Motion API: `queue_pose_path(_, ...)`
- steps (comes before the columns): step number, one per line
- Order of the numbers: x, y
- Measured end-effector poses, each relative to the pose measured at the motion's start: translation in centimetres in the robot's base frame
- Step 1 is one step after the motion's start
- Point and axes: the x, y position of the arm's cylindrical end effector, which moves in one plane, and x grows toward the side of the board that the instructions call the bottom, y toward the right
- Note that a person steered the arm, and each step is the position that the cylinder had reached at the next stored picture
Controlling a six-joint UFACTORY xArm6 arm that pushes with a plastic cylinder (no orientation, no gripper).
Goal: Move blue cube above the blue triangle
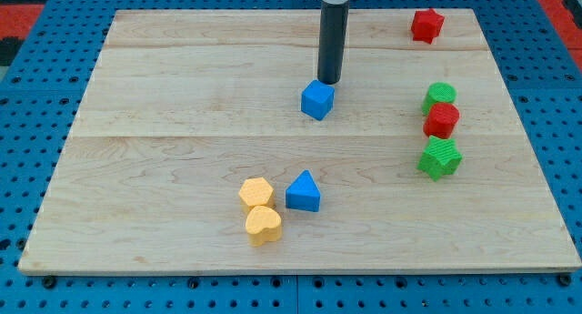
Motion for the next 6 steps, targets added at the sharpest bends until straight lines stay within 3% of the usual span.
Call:
queue_pose_path(4,3.0,-2.2)
queue_pose_path(6,9.4,-3.3)
